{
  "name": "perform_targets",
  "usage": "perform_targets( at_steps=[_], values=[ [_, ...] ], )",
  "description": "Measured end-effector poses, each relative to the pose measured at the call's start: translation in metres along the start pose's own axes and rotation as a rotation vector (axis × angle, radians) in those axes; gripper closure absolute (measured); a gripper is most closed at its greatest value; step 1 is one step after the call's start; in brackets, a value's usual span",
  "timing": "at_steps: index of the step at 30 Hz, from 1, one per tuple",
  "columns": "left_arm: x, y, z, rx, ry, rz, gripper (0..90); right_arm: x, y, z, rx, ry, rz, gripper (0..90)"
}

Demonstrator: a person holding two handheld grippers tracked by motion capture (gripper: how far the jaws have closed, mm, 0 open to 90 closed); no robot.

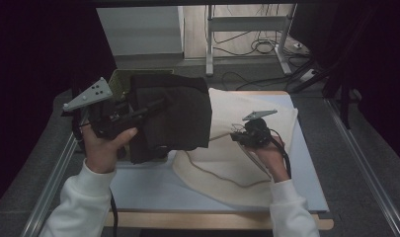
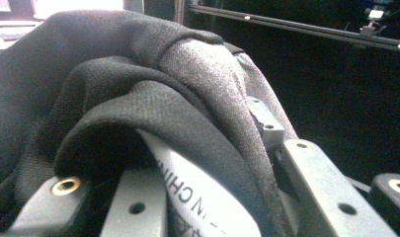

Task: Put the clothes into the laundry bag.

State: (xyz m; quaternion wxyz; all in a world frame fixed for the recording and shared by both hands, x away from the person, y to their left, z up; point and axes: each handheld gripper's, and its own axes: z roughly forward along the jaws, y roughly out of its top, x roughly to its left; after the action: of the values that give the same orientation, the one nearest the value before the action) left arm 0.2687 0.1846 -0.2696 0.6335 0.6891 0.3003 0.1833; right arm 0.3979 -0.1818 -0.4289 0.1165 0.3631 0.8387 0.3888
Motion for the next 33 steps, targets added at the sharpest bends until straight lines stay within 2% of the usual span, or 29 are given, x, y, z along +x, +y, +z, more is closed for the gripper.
perform_targets(
  at_steps=[12,33],
  values=[
    [-0.014,-0.003,0.006,0.014,-0.039,0.017,67.5,0.001,0.001,0.003,0.004,-0.007,-0.007,85.5],
    [-0.034,-0.011,0.022,0.039,-0.131,0.007,67.4,-0.003,0.0,0.003,0.0,-0.007,-0.001,85.6]
  ],
)
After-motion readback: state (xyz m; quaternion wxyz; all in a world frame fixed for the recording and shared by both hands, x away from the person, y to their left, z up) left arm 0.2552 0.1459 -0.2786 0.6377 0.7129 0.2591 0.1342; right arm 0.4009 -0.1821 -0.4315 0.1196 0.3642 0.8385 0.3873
